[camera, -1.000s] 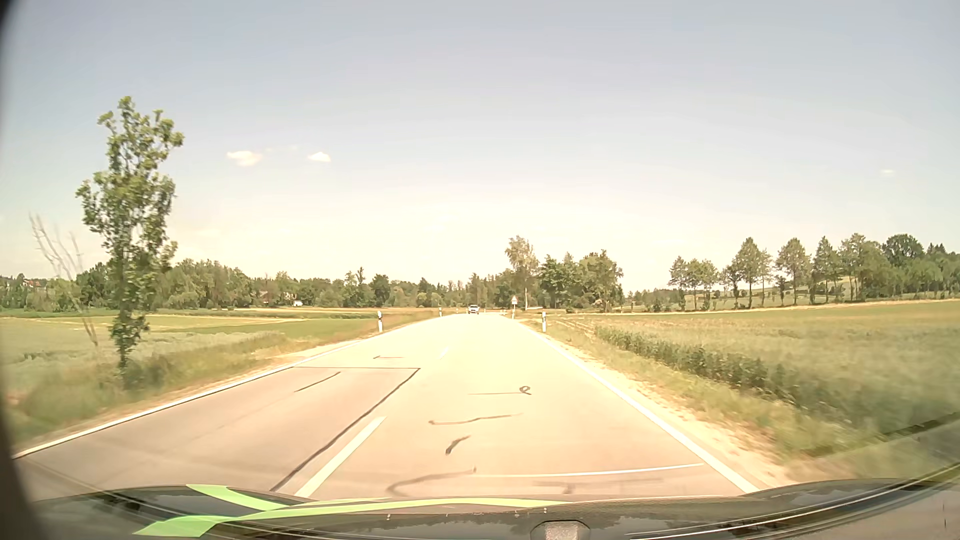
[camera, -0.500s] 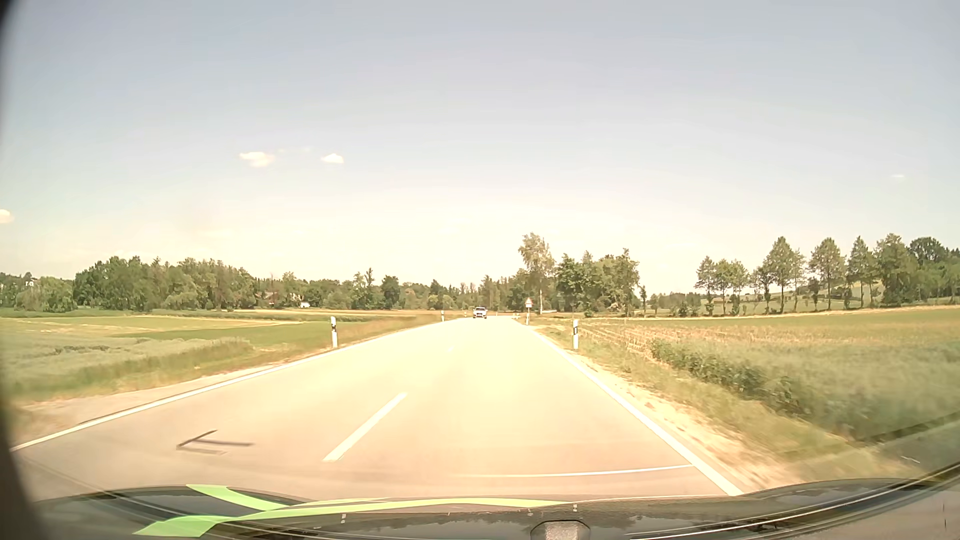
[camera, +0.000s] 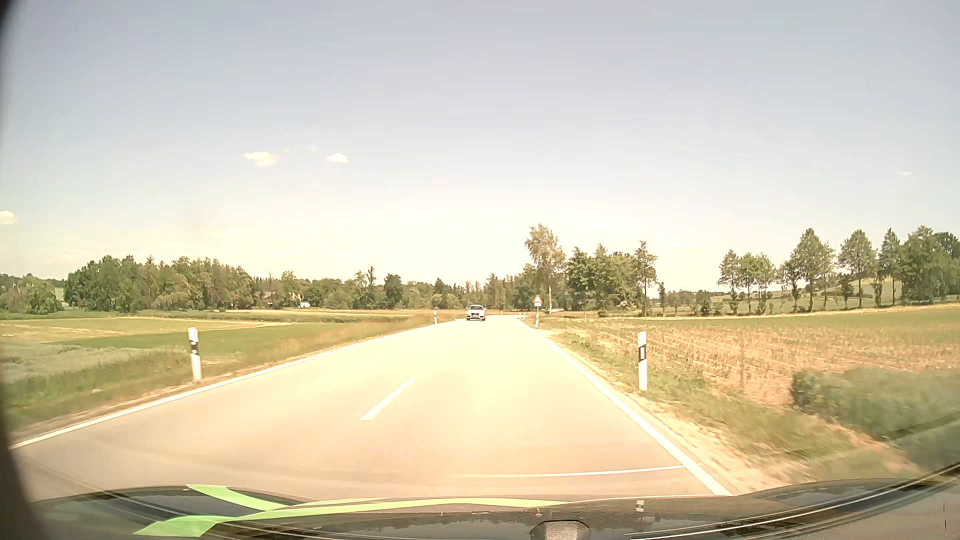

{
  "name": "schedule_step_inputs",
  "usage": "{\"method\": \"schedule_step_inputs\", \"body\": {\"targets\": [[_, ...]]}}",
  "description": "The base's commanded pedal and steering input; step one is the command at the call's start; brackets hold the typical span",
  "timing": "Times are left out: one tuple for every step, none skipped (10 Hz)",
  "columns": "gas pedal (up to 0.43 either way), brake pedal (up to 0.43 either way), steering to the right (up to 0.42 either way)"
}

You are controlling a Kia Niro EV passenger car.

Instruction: Follow the waypoints while adhering to traffic rules and regulations

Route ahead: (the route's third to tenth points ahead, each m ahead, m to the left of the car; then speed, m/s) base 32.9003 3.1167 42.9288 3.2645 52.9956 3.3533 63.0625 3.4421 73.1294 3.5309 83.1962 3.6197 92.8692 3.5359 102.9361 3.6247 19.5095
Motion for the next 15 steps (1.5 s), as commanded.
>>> {"method": "schedule_step_inputs", "body": {"targets": [[0.220,0.000,-0.006],[0.248,0.000,-0.006],[0.268,0.000,-0.006],[0.268,0.000,-0.006],[0.268,0.000,-0.006],[0.268,0.000,-0.006],[0.260,0.000,-0.006],[0.240,0.000,-0.006],[0.228,0.000,-0.006],[0.228,0.000,-0.006],[0.240,0.000,-0.006],[0.248,0.000,-0.005],[0.248,0.000,-0.005],[0.260,0.000,-0.005],[0.260,0.000,-0.005]]}}
